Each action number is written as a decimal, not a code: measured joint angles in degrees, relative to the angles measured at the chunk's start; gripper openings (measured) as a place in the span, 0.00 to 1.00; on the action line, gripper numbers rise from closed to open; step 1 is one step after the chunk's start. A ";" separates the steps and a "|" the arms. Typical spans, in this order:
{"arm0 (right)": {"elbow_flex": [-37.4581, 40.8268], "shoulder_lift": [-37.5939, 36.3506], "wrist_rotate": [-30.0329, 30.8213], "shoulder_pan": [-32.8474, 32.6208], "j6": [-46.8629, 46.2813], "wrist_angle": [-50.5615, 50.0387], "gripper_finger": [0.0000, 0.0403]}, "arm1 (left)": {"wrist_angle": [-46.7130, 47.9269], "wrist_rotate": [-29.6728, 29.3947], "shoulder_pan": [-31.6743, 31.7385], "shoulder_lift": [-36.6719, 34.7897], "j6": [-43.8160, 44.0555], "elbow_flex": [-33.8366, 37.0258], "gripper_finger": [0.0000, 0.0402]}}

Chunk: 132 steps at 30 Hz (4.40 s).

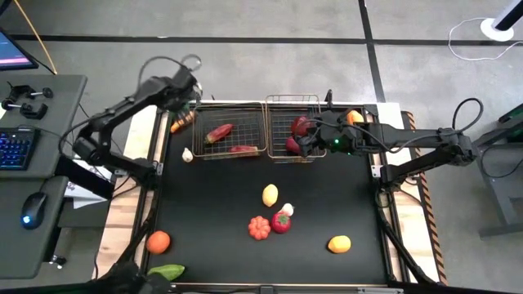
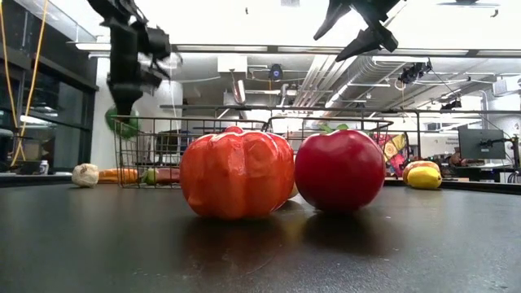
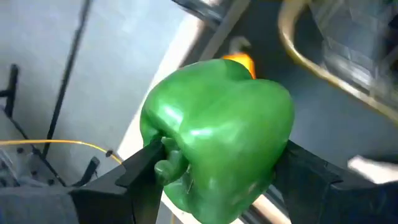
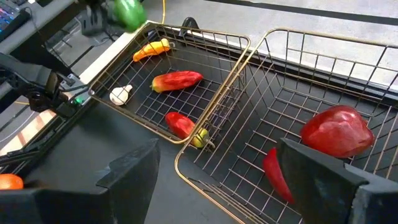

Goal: Sort produce into baskets
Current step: Put the green bell pepper into the left wire basket, then put the red tomato into the right wire basket

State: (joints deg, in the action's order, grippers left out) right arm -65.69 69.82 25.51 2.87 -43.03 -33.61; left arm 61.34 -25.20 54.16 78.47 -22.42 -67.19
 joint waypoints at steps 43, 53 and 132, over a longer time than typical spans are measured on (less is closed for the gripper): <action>0.00 0.00 -2.07 1.22 3.27 -0.45 0.78 | -15.79 38.00 -35.44 -5.77 36.78 -3.72 0.88; 0.00 0.00 -11.19 0.64 12.41 -3.33 0.78 | -20.42 24.74 -62.18 -5.70 50.75 6.00 0.88; -41.52 59.60 -18.84 -25.82 13.04 -32.57 0.78 | -52.21 -16.68 -92.90 -14.77 77.92 24.18 0.88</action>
State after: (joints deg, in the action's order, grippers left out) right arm -107.21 129.42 6.67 -22.95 -29.99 -66.18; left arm 9.13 -41.88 -38.74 63.70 55.51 -43.00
